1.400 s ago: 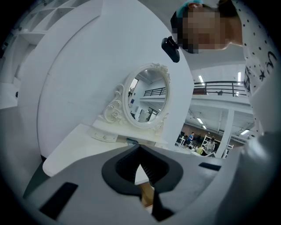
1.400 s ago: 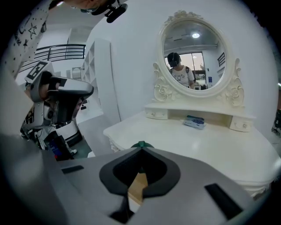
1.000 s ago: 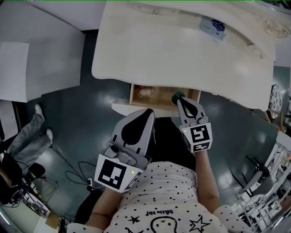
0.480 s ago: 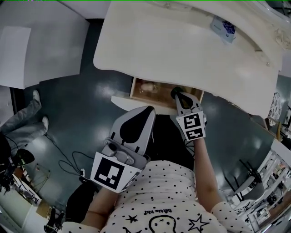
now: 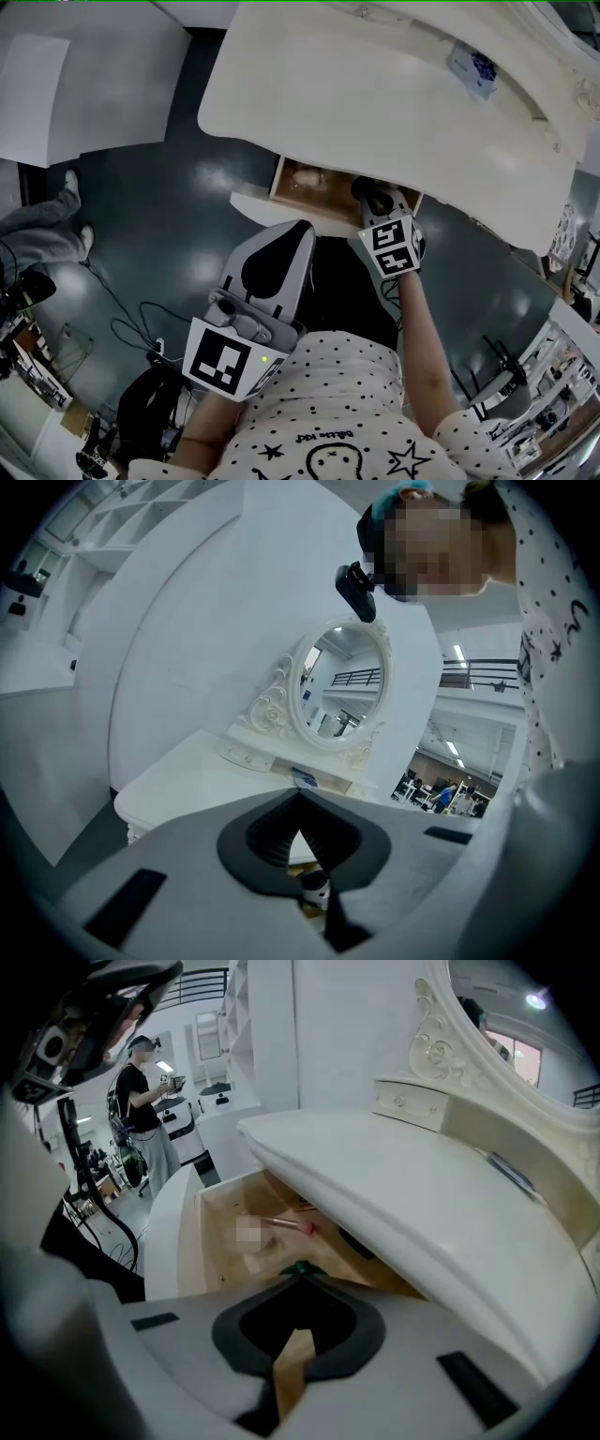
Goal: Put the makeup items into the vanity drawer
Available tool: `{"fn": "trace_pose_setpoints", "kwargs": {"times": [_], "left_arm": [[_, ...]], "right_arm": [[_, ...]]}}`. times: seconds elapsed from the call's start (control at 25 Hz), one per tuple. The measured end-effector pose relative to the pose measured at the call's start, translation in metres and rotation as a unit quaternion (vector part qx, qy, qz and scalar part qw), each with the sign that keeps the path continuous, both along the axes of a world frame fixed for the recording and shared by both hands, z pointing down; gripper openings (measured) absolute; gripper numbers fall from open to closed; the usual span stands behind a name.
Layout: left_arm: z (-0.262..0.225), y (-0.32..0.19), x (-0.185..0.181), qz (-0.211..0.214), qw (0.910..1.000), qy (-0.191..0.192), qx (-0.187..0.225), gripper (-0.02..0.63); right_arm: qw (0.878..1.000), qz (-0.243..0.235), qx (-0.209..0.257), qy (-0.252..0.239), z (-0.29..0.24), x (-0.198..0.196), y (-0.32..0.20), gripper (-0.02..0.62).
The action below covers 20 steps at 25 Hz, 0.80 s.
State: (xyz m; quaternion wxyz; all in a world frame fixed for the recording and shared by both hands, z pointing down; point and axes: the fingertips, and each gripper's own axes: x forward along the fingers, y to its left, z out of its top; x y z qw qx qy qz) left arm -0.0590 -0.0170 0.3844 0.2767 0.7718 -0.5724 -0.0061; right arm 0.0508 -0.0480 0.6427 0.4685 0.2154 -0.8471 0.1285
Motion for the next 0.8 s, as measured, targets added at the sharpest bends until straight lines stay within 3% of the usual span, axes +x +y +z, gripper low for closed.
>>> {"fn": "trace_pose_setpoints", "kwargs": {"times": [0.8], "left_arm": [[-0.0058,-0.0051,-0.0056,-0.017,0.9998,0.001,0.007,-0.004]], "right_arm": [[0.999,-0.009,-0.04,0.019,0.0111,-0.0028,0.0026,0.009]]}}
